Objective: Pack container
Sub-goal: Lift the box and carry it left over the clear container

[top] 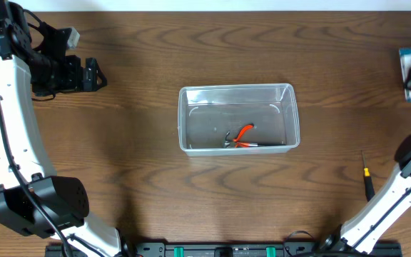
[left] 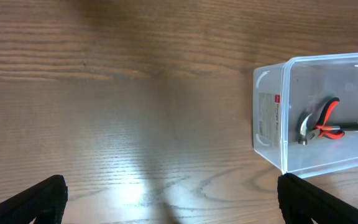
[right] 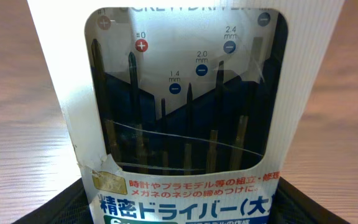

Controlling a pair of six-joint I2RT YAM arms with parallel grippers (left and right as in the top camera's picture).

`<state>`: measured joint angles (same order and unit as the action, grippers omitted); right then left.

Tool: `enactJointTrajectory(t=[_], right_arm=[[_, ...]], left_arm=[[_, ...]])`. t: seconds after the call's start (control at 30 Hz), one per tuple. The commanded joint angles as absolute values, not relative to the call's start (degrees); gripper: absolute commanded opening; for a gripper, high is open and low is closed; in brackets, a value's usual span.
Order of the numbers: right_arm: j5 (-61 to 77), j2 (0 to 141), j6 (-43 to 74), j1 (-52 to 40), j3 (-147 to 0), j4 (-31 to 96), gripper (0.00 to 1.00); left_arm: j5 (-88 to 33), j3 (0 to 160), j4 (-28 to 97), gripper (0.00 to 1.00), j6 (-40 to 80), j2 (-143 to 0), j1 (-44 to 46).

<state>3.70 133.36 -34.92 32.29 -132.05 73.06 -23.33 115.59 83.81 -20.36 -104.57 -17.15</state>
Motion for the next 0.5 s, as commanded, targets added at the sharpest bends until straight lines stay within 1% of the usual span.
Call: enactJointTrajectory(t=[0.0,0.27,0.47], right_arm=[[5.87,125.67,-34.39,26.11,-133.56,73.38,0.62],[5.91,115.50,-37.43,9.30,-133.56,76.09,0.65],[6.39,113.86,-42.35,-4.12,-133.51,82.15,0.67]], left_arm=[[-22.87,115.35,83.64,0.98,-19.84,-104.38,-17.32],[-22.87,115.35,83.72,0.98,-19.81,-104.38,-17.32],[-22.87,115.35,83.68,0.98,-19.84,-104.38,-17.32]])
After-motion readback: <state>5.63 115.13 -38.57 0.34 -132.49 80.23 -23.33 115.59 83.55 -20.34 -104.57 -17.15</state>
